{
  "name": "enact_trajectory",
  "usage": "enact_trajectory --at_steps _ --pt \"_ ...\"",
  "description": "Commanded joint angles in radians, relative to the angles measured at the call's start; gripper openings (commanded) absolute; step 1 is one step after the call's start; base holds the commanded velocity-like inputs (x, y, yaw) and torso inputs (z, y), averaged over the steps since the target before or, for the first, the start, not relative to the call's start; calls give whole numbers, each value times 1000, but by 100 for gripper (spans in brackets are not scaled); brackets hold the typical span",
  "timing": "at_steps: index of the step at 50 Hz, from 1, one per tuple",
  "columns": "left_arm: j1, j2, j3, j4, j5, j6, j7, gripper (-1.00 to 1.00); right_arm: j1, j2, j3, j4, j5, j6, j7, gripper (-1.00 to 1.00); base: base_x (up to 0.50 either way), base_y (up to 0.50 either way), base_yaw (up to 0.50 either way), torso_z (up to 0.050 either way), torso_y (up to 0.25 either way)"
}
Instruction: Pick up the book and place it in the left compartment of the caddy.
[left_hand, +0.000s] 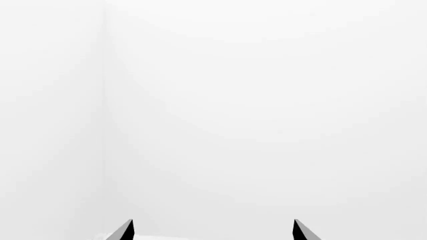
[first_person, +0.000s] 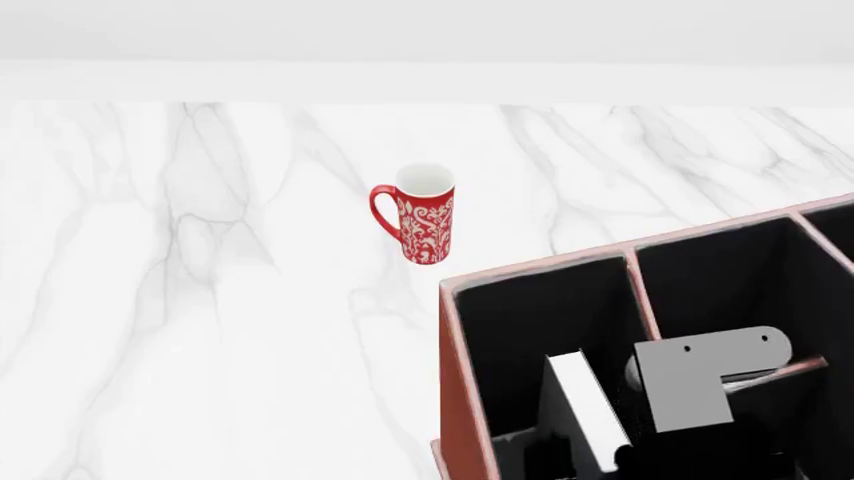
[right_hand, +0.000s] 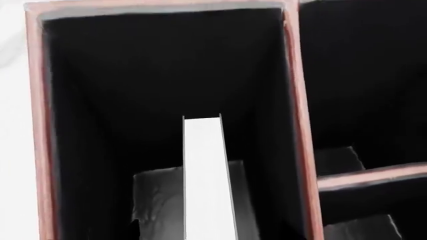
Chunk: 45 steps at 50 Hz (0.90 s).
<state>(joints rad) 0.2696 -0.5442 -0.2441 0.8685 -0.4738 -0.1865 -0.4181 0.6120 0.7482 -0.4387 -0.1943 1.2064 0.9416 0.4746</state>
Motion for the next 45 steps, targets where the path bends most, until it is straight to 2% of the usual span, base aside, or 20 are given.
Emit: enact_trajectory --at_steps 1,15,45 --pt "4 -1 -2 1 -2 4 -1 100 6 25 45 -77 63 13 55 100 0 0 0 0 0" --pt "7 -4 -1 6 -2 4 -4 100 -5 71 123 -237 161 4 155 100 0 0 0 0 0" --pt "17 -9 -8 13 -8 13 -9 100 -115 108 191 -445 144 -91 213 100 0 0 0 0 0"
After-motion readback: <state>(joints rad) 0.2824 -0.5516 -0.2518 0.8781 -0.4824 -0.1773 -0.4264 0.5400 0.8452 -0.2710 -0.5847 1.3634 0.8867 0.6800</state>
